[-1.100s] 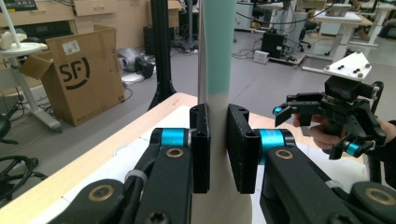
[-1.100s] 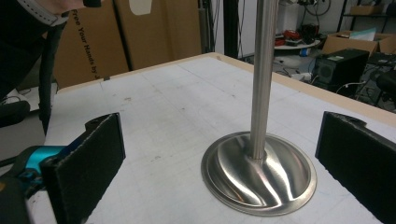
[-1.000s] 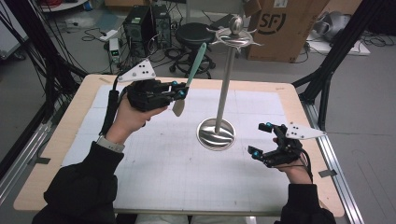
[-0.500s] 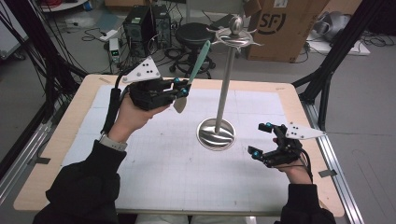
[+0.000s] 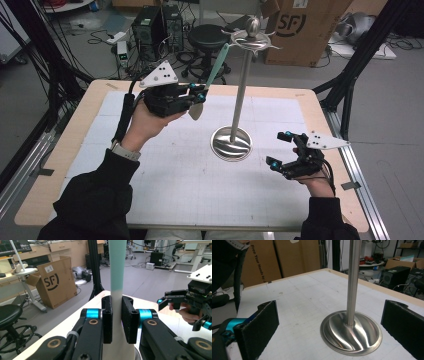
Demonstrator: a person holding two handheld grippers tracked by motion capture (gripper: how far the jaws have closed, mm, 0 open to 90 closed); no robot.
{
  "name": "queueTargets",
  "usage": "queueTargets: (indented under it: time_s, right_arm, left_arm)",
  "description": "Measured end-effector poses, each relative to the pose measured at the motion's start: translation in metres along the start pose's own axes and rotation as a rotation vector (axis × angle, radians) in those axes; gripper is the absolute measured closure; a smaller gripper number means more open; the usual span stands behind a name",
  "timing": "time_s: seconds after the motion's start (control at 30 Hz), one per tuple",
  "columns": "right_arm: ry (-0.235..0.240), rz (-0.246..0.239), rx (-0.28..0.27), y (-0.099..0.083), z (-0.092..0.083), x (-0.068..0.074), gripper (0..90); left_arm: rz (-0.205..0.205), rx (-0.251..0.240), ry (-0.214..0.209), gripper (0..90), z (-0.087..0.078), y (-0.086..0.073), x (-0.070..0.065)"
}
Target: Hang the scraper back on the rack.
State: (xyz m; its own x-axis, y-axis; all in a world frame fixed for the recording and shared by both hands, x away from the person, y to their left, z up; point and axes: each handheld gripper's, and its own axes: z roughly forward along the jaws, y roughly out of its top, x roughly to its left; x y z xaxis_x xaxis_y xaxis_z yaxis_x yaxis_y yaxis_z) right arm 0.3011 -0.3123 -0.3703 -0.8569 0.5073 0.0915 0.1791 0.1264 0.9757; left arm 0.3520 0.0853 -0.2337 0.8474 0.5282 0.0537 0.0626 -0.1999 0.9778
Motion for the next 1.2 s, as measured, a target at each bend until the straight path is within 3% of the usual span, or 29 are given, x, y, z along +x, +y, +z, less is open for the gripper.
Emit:
queueTargets:
  time_s: [0.13, 0.6, 0.7, 0.87, 1.2]
  right_arm:
    - [-0.003, 0.002, -0.001, 0.000, -0.001, 0.000, 0.5]
    - [-0.005, 0.001, -0.006, -0.001, -0.003, -0.001, 0.5]
    - [-0.006, 0.006, -0.005, -0.002, -0.003, -0.001, 0.5]
    - [0.003, 0.005, 0.013, -0.004, 0.001, -0.001, 0.5]
    - [-0.005, 0.005, 0.006, -0.003, -0.001, -0.001, 0.5]
  left_arm:
    - [-0.018, 0.008, 0.012, 80.2, 0.008, -0.001, 0.000]
    - [-0.078, 0.003, -0.008, 79.6, 0.032, -0.003, -0.005]
    - [-0.082, 0.001, -0.008, 78.7, 0.030, -0.002, -0.004]
    - [-0.084, -0.030, -0.024, 69.1, 0.017, -0.003, -0.001]
    - [-0.064, 0.019, -0.034, 54.3, -0.002, -0.030, 0.011]
